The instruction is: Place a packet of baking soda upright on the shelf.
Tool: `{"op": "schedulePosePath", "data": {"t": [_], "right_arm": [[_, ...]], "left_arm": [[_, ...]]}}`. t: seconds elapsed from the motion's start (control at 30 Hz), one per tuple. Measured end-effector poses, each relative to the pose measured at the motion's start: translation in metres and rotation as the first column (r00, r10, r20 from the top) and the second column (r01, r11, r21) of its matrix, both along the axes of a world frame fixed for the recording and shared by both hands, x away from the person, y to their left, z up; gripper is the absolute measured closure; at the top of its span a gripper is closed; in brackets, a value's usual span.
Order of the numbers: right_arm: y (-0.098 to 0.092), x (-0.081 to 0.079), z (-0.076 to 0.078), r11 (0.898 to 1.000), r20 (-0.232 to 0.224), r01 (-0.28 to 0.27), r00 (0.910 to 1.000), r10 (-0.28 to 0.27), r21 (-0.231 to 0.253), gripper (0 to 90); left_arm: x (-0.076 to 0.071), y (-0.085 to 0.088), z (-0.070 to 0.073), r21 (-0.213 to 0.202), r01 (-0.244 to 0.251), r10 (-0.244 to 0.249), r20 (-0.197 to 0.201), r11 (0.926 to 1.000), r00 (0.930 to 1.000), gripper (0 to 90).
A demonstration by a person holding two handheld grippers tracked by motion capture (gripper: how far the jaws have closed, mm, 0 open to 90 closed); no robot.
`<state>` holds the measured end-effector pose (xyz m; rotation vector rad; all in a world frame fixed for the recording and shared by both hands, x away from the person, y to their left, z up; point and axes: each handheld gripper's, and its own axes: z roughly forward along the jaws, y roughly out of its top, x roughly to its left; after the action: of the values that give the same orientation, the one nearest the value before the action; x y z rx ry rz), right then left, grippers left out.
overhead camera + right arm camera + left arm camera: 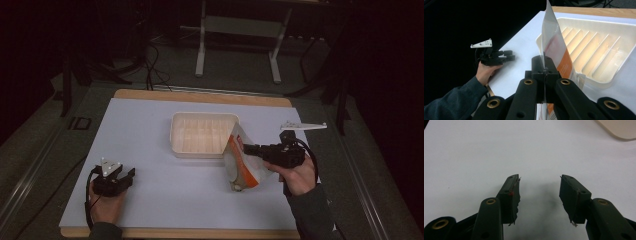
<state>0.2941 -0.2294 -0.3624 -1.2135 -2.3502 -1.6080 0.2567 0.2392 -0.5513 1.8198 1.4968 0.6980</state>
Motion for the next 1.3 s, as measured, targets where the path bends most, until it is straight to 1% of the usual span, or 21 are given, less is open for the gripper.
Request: {"op": "schedulePosePath", "data": {"t": [0.3,0.43,0.9,1.2,1.3], "right_arm": [[-0.001,0.006,0.006,1.0,0.006,0.025,0.9997,-0.025,0.01,90.0],[0.0,0.009,0.008,1.0,0.014,0.027,0.9995,-0.027,0.015,90.0],[0.004,0.019,0.015,0.999,0.017,0.043,0.9989,-0.043,0.023,90.0],[0.003,0.025,0.019,0.998,0.019,0.069,0.9974,-0.069,0.015,90.0],[0.001,0.029,0.022,0.996,0.02,0.085,0.9961,-0.086,0.015,90.0]], "left_arm": [[0.0,0.0,0.0,-0.004,-0.003,0.003,0.002,1.0,1.0,49.9],[0.0,0.001,0.0,-0.005,-0.003,0.003,0.001,1.0,1.0,49.5],[0.0,0.001,0.0,-0.008,-0.005,0.005,0.002,1.0,1.0,49.3],[0.0,0.001,0.0,-0.006,-0.005,0.006,0.001,1.0,1.0,49.3],[0.0,0.001,0.0,-0.005,-0.005,0.005,0.002,1.0,1.0,49.3]]}}
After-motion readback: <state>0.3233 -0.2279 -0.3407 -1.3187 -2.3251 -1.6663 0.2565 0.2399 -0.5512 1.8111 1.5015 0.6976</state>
